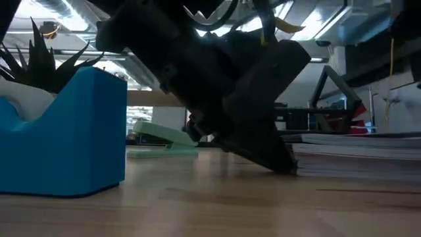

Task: Stock shelves
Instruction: Remove the red purple book from the bookshelf

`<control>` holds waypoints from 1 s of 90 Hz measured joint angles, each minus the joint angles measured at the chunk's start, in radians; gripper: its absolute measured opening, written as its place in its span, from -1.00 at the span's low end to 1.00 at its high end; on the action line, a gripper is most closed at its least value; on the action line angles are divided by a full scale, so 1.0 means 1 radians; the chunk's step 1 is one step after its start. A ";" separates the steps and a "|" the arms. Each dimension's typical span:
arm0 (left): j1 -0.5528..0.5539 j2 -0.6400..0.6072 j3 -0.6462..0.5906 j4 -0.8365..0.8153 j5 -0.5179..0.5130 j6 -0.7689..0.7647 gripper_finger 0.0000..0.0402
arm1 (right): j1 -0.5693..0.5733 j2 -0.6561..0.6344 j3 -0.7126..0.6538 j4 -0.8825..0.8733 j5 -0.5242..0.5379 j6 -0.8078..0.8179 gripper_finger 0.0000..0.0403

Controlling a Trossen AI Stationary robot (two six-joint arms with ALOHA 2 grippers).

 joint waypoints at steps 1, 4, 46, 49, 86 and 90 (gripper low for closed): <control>0.000 0.000 0.000 0.000 -0.001 0.000 -0.89 | -0.001 0.000 0.000 -0.002 0.000 0.000 -0.28; 0.000 0.000 0.000 -0.001 -0.001 0.000 -0.89 | -0.006 0.001 0.000 -0.012 0.002 0.000 -0.28; -0.011 -0.026 -0.002 -0.072 -0.056 0.021 -0.89 | 0.038 0.001 0.168 -0.275 -0.070 0.031 -0.28; -0.011 -0.034 -0.002 -0.099 -0.081 0.022 -0.89 | 0.048 0.001 0.198 -0.329 -0.068 0.031 -0.28; 0.171 -0.050 -0.002 -0.185 -0.133 0.079 -0.89 | 0.011 -0.060 0.202 -0.948 -0.095 0.200 -0.28; 0.191 -0.051 -0.002 -0.191 -0.130 0.084 -0.89 | -0.006 -0.071 0.169 -0.911 -0.097 0.167 -0.28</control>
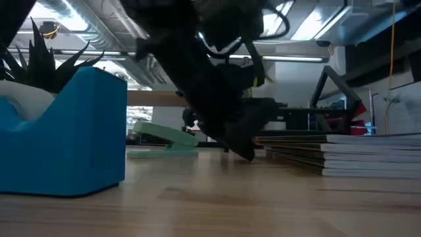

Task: Stock shelves
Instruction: Remove the red purple book from the bookshelf

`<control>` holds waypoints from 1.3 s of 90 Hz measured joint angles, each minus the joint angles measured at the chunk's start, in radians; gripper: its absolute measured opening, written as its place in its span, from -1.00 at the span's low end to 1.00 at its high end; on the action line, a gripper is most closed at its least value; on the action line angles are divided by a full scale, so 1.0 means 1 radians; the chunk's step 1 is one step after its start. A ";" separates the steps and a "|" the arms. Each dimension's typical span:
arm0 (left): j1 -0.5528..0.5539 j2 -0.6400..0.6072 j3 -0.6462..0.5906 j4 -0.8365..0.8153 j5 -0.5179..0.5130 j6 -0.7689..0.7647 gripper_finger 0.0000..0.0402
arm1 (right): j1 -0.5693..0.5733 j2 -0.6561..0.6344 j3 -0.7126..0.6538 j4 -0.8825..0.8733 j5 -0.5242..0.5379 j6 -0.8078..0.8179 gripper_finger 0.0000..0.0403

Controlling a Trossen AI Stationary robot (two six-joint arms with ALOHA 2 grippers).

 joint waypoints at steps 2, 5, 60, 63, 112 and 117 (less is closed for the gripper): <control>0.009 0.000 0.000 -0.005 0.000 0.003 -0.89 | -0.008 -0.004 -0.017 0.014 -0.004 -0.017 -0.28; 0.021 0.000 0.000 -0.009 0.001 0.009 -0.89 | -0.020 -0.009 -0.040 0.029 -0.021 -0.039 -0.28; 0.136 0.000 0.000 0.160 0.092 0.105 -0.89 | -0.064 -0.011 -0.200 0.275 -0.129 -0.217 -0.28; 0.136 0.000 0.000 0.160 0.094 0.105 -0.89 | -0.064 -0.011 -0.192 0.274 -0.129 -0.228 -0.28; 0.070 -0.002 0.001 0.051 0.042 0.068 -0.89 | -0.021 -0.025 -0.173 0.194 -0.144 -0.254 -0.28; 0.064 -0.002 0.001 0.051 0.065 0.051 -0.89 | -0.031 -0.036 -0.212 0.231 -0.127 -0.252 -0.28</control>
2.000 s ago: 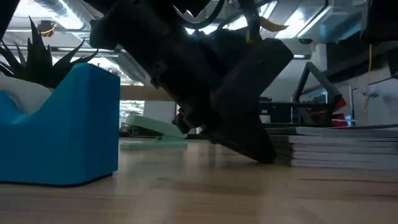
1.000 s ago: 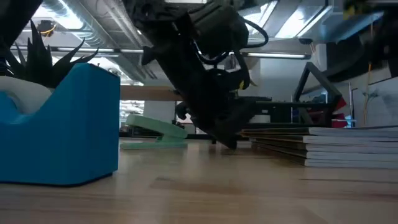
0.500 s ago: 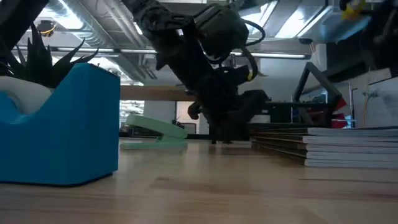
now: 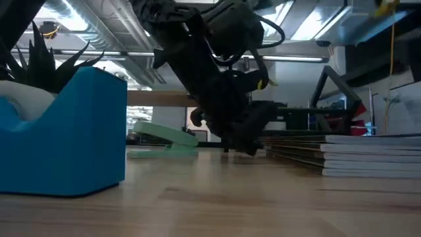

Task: Stock shelves
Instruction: Remove the red purple book from the bookshelf

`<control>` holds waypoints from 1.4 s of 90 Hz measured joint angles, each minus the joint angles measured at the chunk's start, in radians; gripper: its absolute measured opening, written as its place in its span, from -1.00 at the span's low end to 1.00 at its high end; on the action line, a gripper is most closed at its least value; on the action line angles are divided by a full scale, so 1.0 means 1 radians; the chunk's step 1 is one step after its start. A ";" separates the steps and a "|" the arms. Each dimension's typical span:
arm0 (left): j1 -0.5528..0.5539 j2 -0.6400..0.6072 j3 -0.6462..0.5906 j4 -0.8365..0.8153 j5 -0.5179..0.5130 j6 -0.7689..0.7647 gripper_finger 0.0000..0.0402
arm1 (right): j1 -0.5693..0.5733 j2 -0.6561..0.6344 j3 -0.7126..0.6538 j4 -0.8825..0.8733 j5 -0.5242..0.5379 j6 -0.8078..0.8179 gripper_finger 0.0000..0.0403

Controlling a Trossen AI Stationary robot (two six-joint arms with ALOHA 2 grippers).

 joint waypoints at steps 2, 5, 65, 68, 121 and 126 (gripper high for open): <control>-0.001 0.000 0.000 -0.001 0.009 -0.002 -0.89 | -0.004 -0.006 -0.016 0.012 0.003 0.000 -0.28; -0.003 0.000 0.000 0.000 0.021 -0.009 -0.89 | -0.012 -0.016 -0.037 0.023 0.010 -0.001 -0.28; -0.032 0.000 0.000 0.071 0.058 -0.046 -0.89 | -0.078 -0.126 -0.112 0.212 0.008 -0.125 -0.28; -0.035 0.000 0.000 0.079 0.060 -0.046 -0.89 | -0.078 -0.126 -0.104 0.210 0.006 -0.130 -0.28; -0.056 0.000 0.000 0.121 0.061 -0.050 -0.89 | -0.079 -0.126 -0.062 0.119 0.096 -0.097 -0.28; -0.062 0.000 0.000 0.135 0.067 -0.045 -0.89 | -0.079 -0.126 -0.062 0.136 0.102 -0.097 -0.28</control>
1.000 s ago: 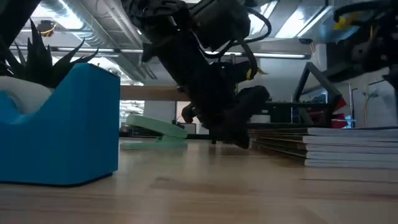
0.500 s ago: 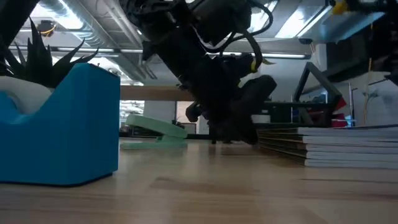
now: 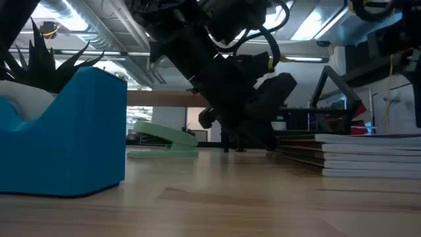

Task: Stock shelves
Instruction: Remove the red purple book from the bookshelf

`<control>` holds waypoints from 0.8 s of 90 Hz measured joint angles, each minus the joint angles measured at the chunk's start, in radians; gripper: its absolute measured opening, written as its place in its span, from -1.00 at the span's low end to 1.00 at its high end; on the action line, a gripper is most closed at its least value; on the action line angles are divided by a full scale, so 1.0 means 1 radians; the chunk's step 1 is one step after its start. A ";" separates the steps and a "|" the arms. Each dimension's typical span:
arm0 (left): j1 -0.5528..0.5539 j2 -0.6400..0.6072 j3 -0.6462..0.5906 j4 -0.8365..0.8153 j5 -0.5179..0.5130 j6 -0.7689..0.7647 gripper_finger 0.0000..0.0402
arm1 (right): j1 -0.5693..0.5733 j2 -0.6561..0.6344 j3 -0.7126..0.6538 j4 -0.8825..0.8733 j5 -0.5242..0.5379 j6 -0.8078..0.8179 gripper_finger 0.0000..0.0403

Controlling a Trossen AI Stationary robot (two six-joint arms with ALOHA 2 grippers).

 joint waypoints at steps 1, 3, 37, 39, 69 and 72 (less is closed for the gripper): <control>-0.001 0.000 0.000 0.002 0.001 0.002 -0.89 | 0.000 0.000 0.000 0.002 0.002 0.000 -0.28; -0.003 0.000 0.000 0.006 0.002 0.005 -0.89 | 0.000 0.000 0.000 0.005 0.004 0.000 -0.28; -0.015 0.000 0.000 -0.025 -0.037 0.040 -0.89 | 0.002 0.000 0.014 0.011 -0.025 0.008 -0.28; -0.015 0.000 0.000 -0.036 -0.043 0.040 -0.89 | 0.002 0.000 0.018 -0.001 -0.028 0.019 -0.28; -0.008 0.000 0.000 -0.080 -0.050 0.001 -0.89 | 0.000 0.000 -0.077 0.069 -0.112 0.072 -0.28; -0.009 0.000 0.000 -0.079 -0.046 -0.005 -0.89 | 0.000 0.001 -0.079 0.086 -0.107 0.071 -0.28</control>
